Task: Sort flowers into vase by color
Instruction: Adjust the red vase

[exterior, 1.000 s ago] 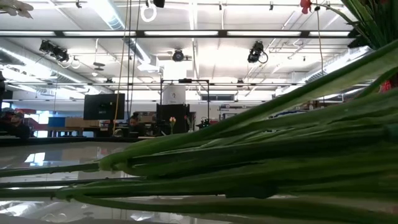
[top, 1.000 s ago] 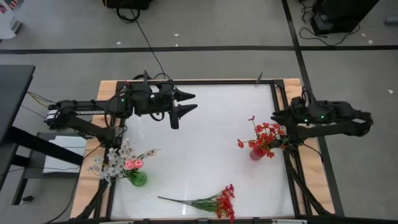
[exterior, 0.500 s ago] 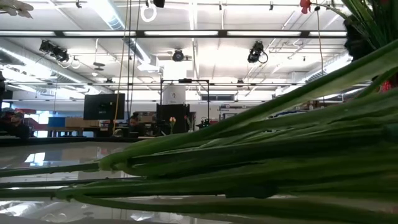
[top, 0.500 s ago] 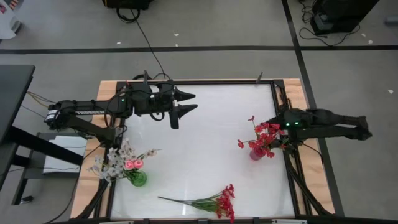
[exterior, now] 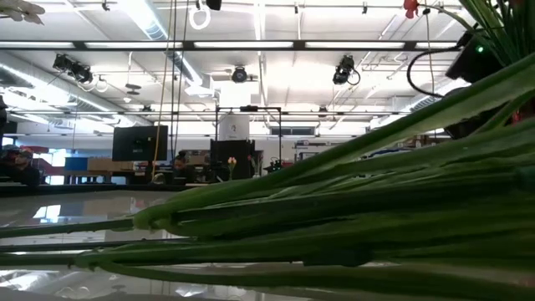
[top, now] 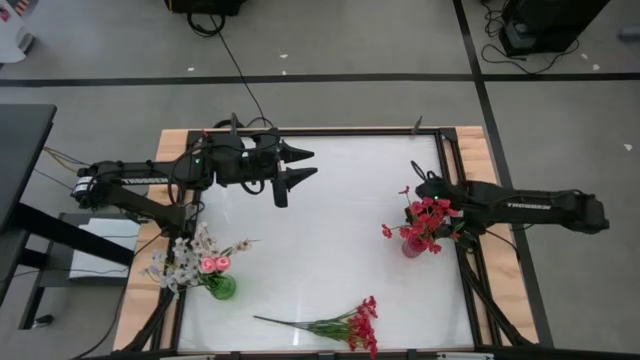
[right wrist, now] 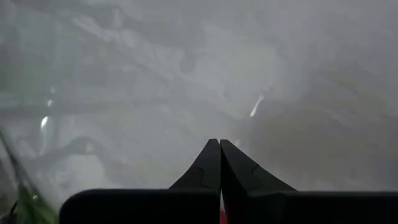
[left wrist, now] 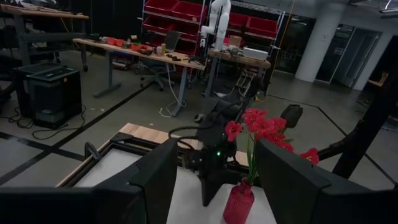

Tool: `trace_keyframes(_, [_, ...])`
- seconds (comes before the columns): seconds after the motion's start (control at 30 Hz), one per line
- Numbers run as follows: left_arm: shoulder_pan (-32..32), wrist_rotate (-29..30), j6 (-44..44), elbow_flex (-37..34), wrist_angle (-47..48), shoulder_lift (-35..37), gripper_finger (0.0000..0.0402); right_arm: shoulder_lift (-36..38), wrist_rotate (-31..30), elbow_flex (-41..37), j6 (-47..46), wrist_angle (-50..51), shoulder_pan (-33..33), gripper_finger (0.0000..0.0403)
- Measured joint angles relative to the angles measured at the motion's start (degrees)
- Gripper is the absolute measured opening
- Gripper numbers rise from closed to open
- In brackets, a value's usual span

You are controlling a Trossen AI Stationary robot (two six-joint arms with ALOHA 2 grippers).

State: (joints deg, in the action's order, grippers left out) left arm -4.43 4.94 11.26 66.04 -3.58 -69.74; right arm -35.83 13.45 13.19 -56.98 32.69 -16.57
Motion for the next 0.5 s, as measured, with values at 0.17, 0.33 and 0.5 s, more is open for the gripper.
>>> trace_keyframes(0.17, [-0.02, 0.00, 0.00, 0.00, -0.01, 0.01, 0.0220, -1.83, 7.20, -0.80, 0.17, -1.33, 0.18, 0.0005])
trace_keyframes(0.33, [-0.01, 0.00, 0.01, 0.00, 0.00, 0.01, 0.0220, -2.53, 11.31, -0.79, -0.32, -0.93, 2.13, 0.0005])
trace_keyframes(0.5, [-0.01, 0.01, 0.01, 0.00, 0.00, 0.01, 0.0220, -3.02, 14.64, -0.79, -1.08, -1.03, 4.96, 0.0004])
